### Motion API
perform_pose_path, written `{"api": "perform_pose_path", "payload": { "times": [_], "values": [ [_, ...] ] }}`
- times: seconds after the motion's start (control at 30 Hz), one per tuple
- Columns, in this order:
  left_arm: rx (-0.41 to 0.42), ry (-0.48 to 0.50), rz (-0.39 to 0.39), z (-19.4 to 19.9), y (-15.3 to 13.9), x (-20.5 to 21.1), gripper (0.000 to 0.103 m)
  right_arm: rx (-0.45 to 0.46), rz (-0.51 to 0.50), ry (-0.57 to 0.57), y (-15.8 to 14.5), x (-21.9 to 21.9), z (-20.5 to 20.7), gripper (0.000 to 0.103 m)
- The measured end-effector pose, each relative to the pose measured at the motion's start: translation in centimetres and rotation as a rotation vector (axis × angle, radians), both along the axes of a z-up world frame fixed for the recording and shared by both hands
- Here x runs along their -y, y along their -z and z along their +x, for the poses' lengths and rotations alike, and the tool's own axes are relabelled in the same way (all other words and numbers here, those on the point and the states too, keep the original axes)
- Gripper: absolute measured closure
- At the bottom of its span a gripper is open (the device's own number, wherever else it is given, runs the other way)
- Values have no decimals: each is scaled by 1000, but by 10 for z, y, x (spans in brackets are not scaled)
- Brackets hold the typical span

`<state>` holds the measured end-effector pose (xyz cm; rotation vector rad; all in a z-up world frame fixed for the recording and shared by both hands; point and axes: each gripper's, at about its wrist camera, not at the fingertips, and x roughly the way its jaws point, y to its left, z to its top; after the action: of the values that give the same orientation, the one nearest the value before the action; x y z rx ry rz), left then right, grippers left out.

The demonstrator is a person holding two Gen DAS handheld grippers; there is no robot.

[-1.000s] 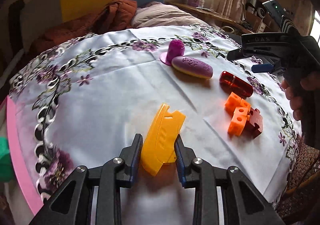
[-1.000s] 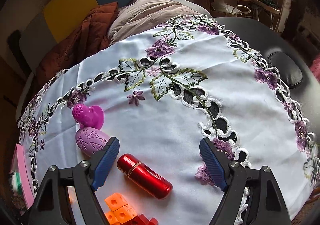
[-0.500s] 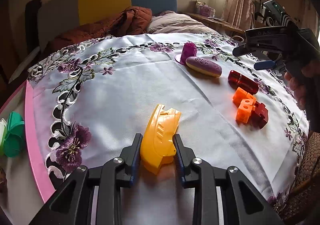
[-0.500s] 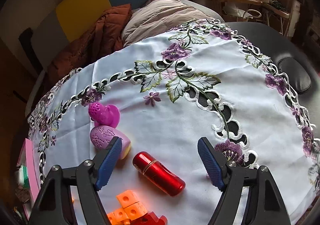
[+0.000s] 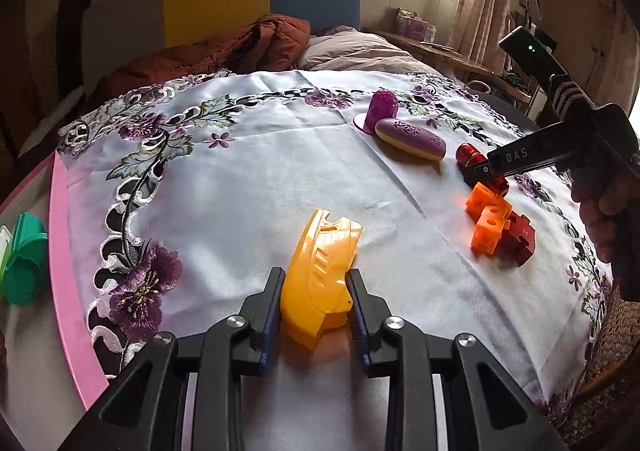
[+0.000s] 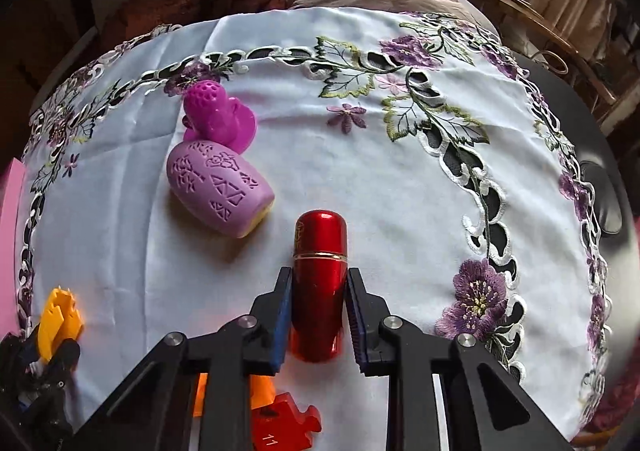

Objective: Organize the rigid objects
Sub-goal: 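Carry the yellow piece into the pink tray and open the left tool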

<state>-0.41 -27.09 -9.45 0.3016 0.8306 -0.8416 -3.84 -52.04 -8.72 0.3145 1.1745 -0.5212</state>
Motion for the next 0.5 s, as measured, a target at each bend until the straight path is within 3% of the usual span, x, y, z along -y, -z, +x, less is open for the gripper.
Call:
{"api": "perform_pose_path", "payload": {
  "times": [0.3,0.5],
  "values": [
    [-9,1,2,1,-1,0,74,5,16,-6,3,1,0,76],
    [-107,-57,-32,10,-9,-12,74,-14,-56,-53,4,-7,5,78]
  ]
}}
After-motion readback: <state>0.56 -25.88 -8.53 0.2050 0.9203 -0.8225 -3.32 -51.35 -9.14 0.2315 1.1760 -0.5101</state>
